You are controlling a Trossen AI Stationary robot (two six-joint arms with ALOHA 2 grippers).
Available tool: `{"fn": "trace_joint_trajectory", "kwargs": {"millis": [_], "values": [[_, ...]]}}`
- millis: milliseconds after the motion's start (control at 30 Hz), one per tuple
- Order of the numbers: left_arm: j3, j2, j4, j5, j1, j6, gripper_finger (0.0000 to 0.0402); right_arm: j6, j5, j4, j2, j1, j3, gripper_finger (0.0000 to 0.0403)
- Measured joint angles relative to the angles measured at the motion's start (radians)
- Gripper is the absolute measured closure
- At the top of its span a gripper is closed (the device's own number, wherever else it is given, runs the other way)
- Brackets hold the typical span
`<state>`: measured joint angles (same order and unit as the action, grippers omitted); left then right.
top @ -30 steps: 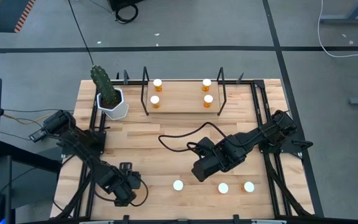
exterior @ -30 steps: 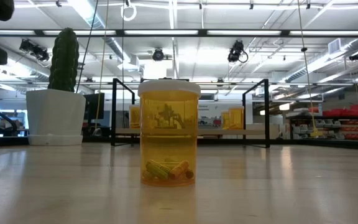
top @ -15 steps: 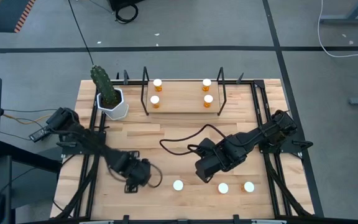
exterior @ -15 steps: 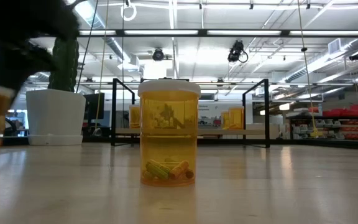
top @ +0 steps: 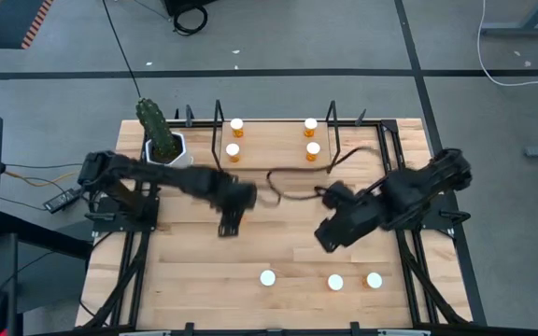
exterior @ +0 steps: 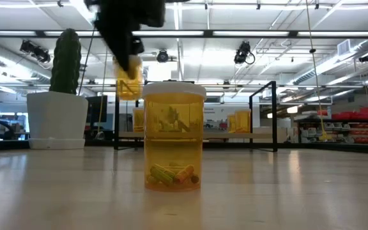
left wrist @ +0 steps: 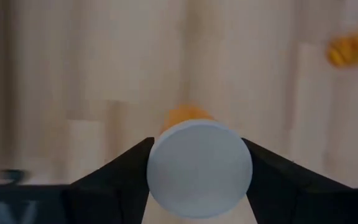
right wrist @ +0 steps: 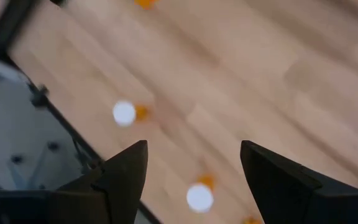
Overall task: Pick and place medicine bottles onto shelf by color
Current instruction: Put the orange pill bottle on the shelf
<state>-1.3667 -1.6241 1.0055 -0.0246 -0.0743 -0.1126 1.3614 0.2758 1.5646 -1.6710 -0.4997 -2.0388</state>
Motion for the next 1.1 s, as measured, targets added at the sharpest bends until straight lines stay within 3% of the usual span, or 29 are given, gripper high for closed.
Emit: {"fn": "trace_joint_trajectory", "kwargs": {"millis": [167,433,533,767,1100], "values": [[-0.111,0.000,0.068,-0.002,0.172,0.121,0.0190,-0.008,0.113,0.008,0.069,0.023,-0.001,0.0139],[-0.249,-0.026,0.111,-0.002,0.345,0.187,0.0179,-0.189,0.114,0.007,0.102,0.140,-0.001,0.0139],[-0.338,-0.093,0.187,-0.002,0.365,0.242,0.0171,-0.261,0.074,0.007,0.102,0.196,-0.001,0.0139],[-0.608,-0.312,0.333,-0.031,0.415,0.386,0.0195,-0.391,0.046,0.007,0.102,0.315,-0.001,0.0139],[-0.878,-0.555,0.335,-0.074,0.510,0.521,0.0175,-0.441,0.038,0.006,0.101,0.383,-0.001,0.0139]]}}
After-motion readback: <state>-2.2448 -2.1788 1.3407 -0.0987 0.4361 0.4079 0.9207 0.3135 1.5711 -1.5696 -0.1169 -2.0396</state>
